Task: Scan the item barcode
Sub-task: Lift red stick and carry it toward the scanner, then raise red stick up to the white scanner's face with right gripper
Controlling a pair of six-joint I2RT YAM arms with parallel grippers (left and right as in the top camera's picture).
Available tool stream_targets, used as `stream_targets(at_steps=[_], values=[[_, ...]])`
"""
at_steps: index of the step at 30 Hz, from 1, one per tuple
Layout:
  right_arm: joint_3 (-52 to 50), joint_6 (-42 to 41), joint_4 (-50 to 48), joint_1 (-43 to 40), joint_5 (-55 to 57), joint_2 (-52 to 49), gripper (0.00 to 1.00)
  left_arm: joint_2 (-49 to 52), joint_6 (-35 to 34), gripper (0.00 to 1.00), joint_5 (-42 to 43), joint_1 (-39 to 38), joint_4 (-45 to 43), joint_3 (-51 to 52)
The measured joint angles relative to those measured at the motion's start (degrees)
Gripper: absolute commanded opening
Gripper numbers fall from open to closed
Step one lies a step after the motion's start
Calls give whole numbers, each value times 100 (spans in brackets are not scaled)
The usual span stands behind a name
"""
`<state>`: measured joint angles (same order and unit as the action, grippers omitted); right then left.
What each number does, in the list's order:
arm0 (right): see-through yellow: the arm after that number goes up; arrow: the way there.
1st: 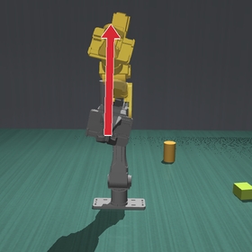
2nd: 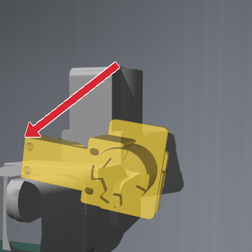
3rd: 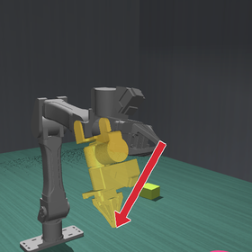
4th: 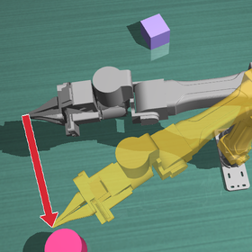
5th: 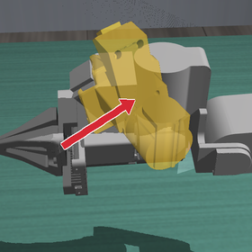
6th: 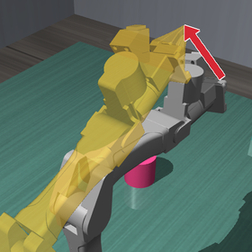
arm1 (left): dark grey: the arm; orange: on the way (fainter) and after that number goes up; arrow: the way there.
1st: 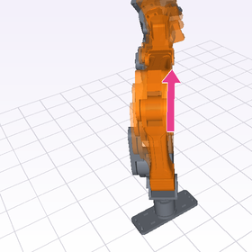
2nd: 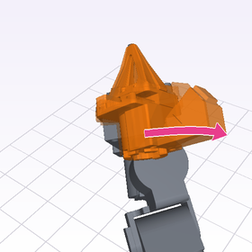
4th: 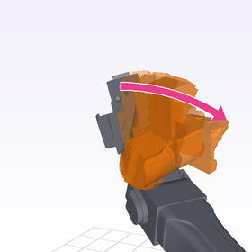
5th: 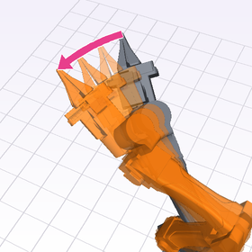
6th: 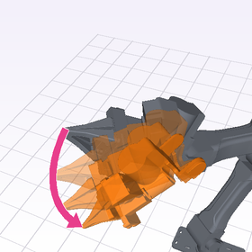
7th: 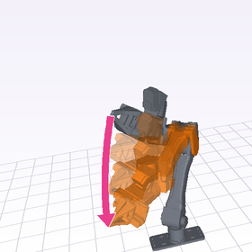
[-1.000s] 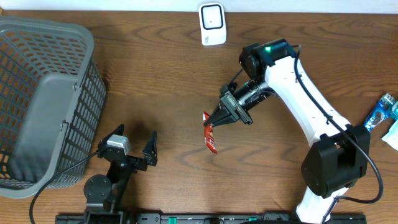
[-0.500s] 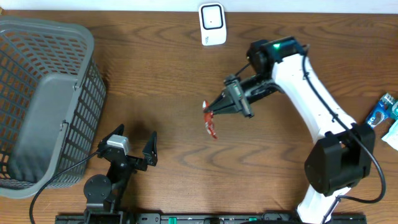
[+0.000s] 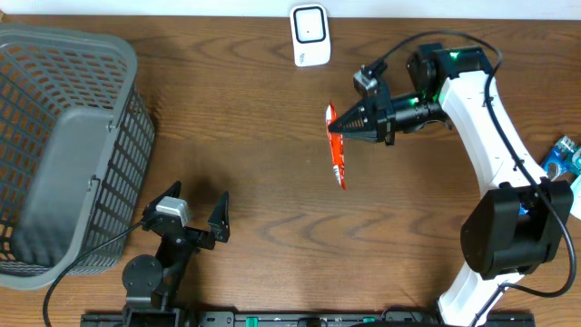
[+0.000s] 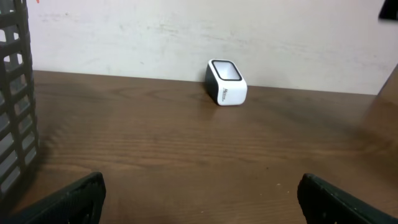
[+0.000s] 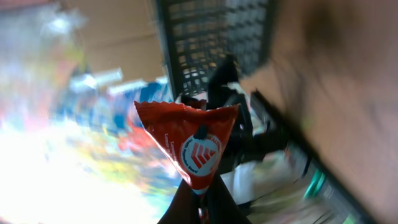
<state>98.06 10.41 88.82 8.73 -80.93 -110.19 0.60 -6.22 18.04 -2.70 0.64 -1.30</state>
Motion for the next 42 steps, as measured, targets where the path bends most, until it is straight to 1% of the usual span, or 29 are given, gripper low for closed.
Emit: stream_targets(at_steps=[3, 7, 10, 13, 15, 20, 25, 30, 34, 41, 42], values=[[0, 1329, -26, 13, -319, 0, 1, 0, 0, 98, 0, 0, 2, 0], [0, 2905, -39, 90, -522, 0, 1, 0, 0, 98, 0, 0, 0, 0], [0, 3593, -157, 332, -577, 0, 1, 0, 0, 98, 0, 0, 0, 0], [0, 4096, -450, 599, -610, 0, 1, 0, 0, 98, 0, 0, 2, 0], [0, 4463, -540, 678, -619, 0, 1, 0, 0, 98, 0, 0, 0, 0], [0, 5709, -566, 717, -654, 0, 1, -2, 0, 98, 0, 0, 2, 0], [0, 6282, -549, 748, -656, 0, 1, 0, 0, 98, 0, 0, 2, 0], [0, 6321, -535, 739, -656, 0, 1, 0, 0, 98, 0, 0, 0, 0], [0, 5549, -533, 664, -643, 0, 1, 0, 0, 98, 0, 0, 0, 0], [0, 2949, -546, 190, -328, 0, 1, 0, 0, 98, 0, 0, 2, 0], [0, 2391, -599, 129, -293, 0, 1, 0, 0, 99, 0, 0, 0, 0]])
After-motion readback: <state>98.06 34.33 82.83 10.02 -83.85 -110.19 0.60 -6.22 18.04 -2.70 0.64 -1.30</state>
